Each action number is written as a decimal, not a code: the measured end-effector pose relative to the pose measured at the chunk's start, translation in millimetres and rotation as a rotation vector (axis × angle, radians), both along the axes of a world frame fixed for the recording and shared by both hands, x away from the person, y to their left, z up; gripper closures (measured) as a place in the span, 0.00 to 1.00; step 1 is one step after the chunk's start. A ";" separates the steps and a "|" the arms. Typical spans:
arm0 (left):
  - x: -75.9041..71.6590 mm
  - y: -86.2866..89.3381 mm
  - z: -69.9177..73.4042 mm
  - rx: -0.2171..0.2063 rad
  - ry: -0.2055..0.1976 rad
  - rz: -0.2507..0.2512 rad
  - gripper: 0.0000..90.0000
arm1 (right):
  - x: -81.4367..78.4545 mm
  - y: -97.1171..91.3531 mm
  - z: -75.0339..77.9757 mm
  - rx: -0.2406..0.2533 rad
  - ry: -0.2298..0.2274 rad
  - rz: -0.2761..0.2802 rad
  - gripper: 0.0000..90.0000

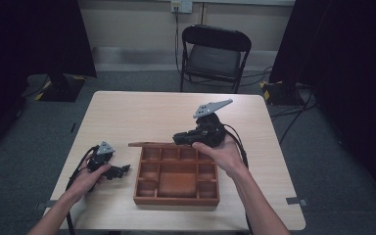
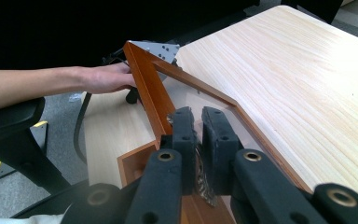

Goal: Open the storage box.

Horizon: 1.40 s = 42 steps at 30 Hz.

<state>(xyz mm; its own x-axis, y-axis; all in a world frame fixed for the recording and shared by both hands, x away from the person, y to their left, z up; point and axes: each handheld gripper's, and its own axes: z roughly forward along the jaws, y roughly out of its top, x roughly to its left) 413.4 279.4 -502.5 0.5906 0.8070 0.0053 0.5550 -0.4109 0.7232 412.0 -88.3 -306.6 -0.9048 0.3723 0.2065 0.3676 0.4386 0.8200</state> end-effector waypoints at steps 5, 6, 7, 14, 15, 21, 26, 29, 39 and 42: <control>0.0 0.0 0.0 0.000 0.000 0.000 0.06 | 1.6 -0.3 0.8 0.007 0.008 -0.003 0.94; 0.0 0.0 0.0 0.000 0.000 0.000 0.06 | 2.1 -0.3 0.9 0.007 0.007 -0.007 0.94; 0.0 0.0 0.0 0.000 0.000 0.000 0.06 | 2.6 -0.3 1.1 0.008 0.008 -0.009 0.94; 0.0 0.0 0.0 0.000 0.000 0.000 0.06 | 4.7 -0.8 1.8 0.013 0.011 -0.008 0.93; 0.0 0.0 0.0 0.000 0.000 0.000 0.06 | 5.0 -0.9 1.9 0.014 0.010 -0.009 0.93; 0.0 0.0 0.0 0.000 0.000 0.000 0.06 | 6.9 -1.3 2.1 0.022 0.013 -0.009 0.93; 0.0 0.0 0.0 0.000 0.000 -0.001 0.06 | 8.7 -1.8 2.6 0.029 0.013 -0.016 0.94; 0.0 0.0 0.0 0.000 0.000 0.000 0.06 | 9.7 -1.8 2.9 0.035 0.013 -0.018 0.93; 0.0 0.0 0.0 0.000 0.000 0.000 0.06 | 11.1 -2.1 3.8 0.046 0.001 -0.036 0.93; 0.0 0.0 0.0 0.000 0.000 0.000 0.06 | 11.7 -1.9 4.2 0.049 -0.001 -0.041 0.93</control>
<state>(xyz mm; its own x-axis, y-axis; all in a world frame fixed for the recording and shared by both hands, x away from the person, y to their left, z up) 413.4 279.4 -502.5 0.5909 0.8067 0.0052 0.5550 -0.4112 0.7231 423.7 -90.3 -302.4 -0.8891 0.3987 0.2246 0.3839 0.3826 0.8404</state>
